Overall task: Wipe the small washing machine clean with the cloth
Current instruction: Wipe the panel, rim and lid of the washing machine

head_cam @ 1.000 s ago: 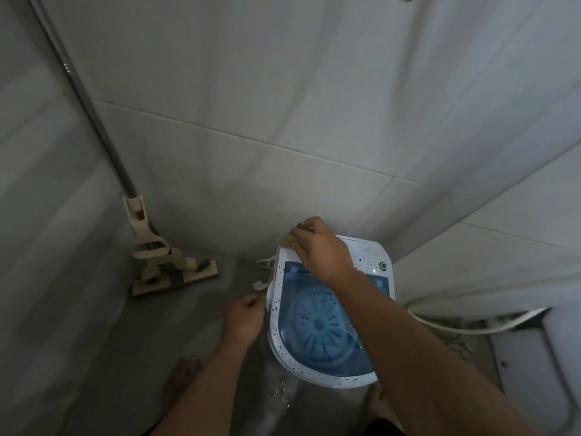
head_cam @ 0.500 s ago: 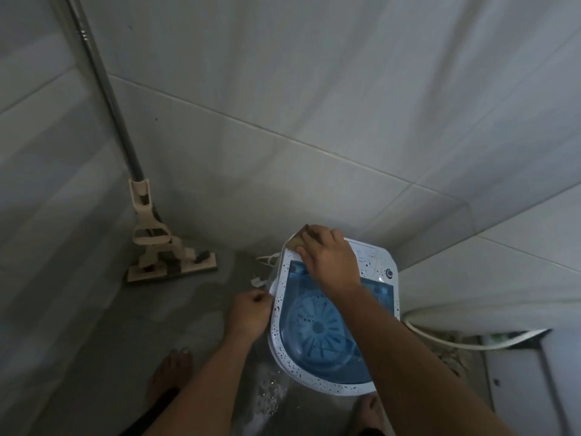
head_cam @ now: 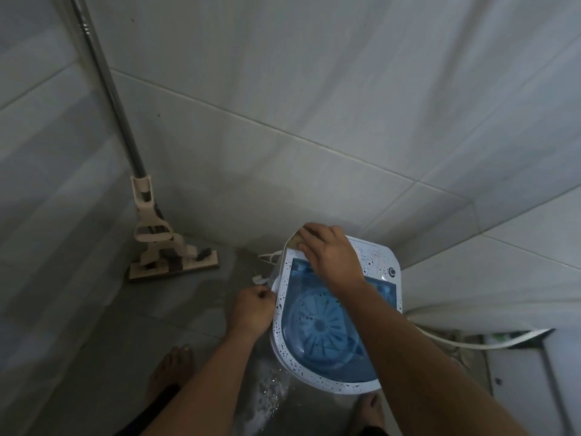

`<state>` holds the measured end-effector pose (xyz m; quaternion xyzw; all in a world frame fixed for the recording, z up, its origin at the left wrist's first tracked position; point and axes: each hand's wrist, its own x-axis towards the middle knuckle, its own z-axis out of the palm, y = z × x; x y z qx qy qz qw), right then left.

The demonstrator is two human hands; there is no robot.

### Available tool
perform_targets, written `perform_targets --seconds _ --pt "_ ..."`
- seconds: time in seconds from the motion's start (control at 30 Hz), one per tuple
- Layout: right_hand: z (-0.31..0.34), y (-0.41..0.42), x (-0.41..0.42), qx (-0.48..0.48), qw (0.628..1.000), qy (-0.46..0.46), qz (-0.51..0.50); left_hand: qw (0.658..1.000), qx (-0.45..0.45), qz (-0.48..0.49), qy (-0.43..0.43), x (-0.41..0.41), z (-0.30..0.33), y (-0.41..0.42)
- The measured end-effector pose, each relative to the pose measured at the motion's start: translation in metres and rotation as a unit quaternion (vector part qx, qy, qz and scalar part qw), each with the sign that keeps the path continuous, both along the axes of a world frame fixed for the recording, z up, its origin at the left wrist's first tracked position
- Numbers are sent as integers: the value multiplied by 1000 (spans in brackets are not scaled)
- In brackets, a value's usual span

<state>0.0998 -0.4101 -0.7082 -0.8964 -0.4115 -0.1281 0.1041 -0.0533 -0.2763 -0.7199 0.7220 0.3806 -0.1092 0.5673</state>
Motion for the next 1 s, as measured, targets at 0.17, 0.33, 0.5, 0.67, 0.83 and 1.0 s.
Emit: perform_targets --seconds 0.17,0.33,0.5,0.67,0.83,1.0 --pt "0 7 -1 -15 1000 5 -5 1000 -26 10 -2 -1 -3 3" --pt "-1 3 -7 -33 999 15 -12 983 -159 91 -28 -3 -4 5" --pt "3 -1 -11 -51 999 10 -13 972 -196 119 -53 -5 -4 4" --pt "11 -1 -12 -59 998 18 -18 990 -81 35 -113 -11 -10 2" --pt "14 -1 -12 -56 998 32 -13 988 -17 -14 -155 -21 -15 -7" --pt "14 -1 -7 -10 994 111 -19 992 -17 -43 -120 -24 -26 -10"
